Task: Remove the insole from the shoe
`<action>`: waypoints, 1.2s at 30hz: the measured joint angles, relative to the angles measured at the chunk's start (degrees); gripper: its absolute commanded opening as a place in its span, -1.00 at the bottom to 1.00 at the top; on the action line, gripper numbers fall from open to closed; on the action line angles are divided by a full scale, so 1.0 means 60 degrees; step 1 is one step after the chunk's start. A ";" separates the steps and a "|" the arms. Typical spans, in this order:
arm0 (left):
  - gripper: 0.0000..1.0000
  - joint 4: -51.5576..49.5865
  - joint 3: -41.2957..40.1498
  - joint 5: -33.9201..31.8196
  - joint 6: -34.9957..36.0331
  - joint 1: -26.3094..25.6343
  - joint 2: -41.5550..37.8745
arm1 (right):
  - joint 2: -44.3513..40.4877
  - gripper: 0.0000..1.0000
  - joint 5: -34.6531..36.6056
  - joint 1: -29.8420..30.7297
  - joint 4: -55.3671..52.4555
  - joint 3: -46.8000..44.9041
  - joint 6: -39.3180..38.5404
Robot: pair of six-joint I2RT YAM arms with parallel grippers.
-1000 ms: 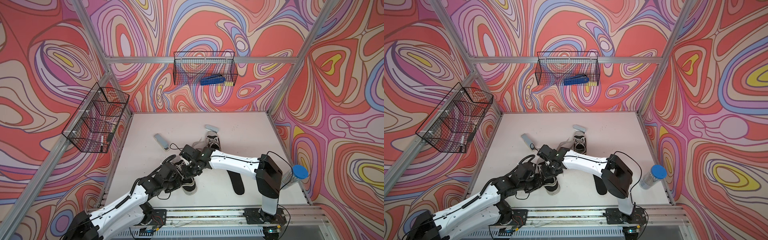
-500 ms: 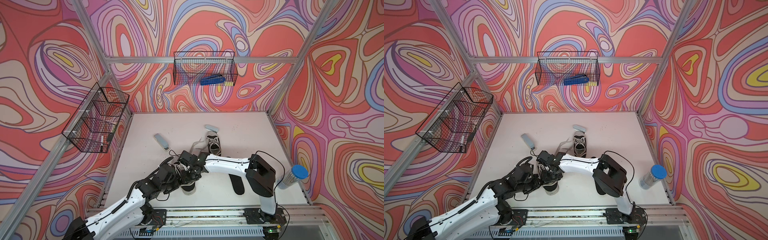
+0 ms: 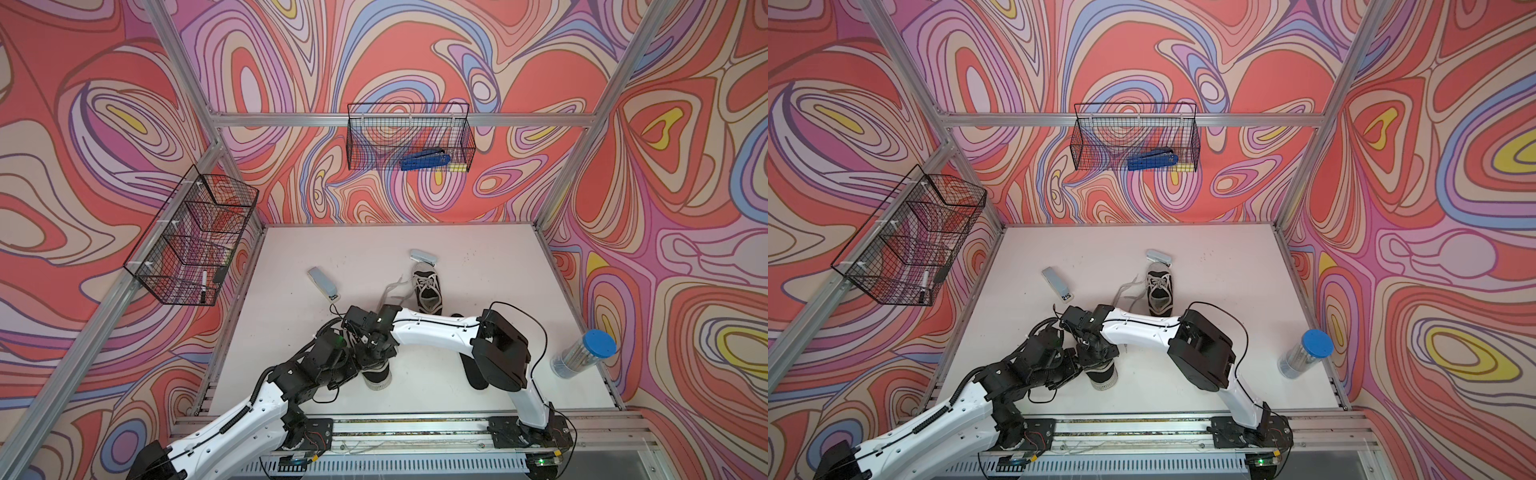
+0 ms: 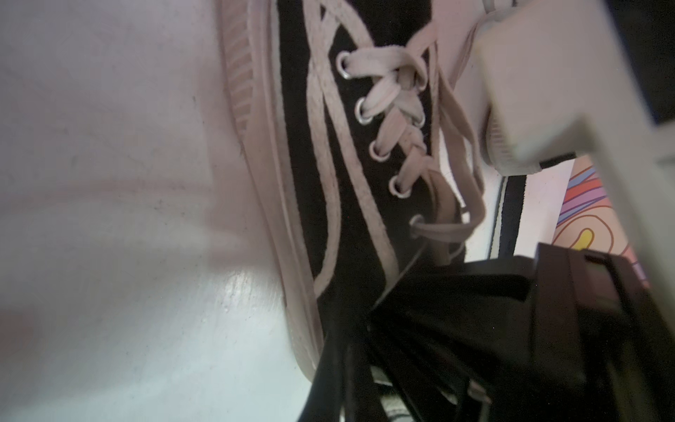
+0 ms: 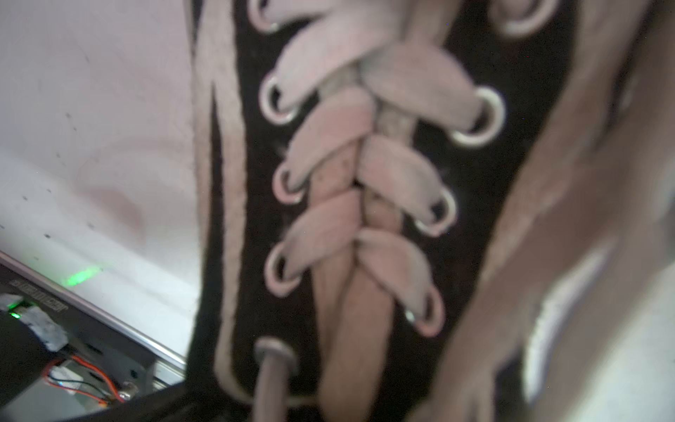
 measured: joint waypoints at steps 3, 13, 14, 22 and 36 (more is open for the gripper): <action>-1.00 0.0437 -0.0055 0.0138 0.0022 0.0055 0.0310 | -0.0117 -1.00 0.0113 -0.0036 0.0146 -0.0142 0.0117; -1.00 0.1894 0.0637 0.0699 0.0958 0.0266 0.2535 | -0.0703 -1.00 0.0594 -0.1078 0.0561 -0.1035 -0.0109; -1.00 0.2091 0.0714 0.0739 0.1056 0.0270 0.2714 | -0.0750 -1.00 0.0612 -0.1202 0.0576 -0.1093 -0.0168; -1.00 0.3348 0.0801 0.0900 0.1599 0.0288 0.3446 | -0.1082 -1.00 0.0725 -0.1847 0.0772 -0.1563 -0.0459; -1.00 0.5748 0.0299 0.1173 0.1712 0.0328 0.4441 | -0.1151 -0.02 0.0481 -0.1851 0.1078 -0.1603 -0.1209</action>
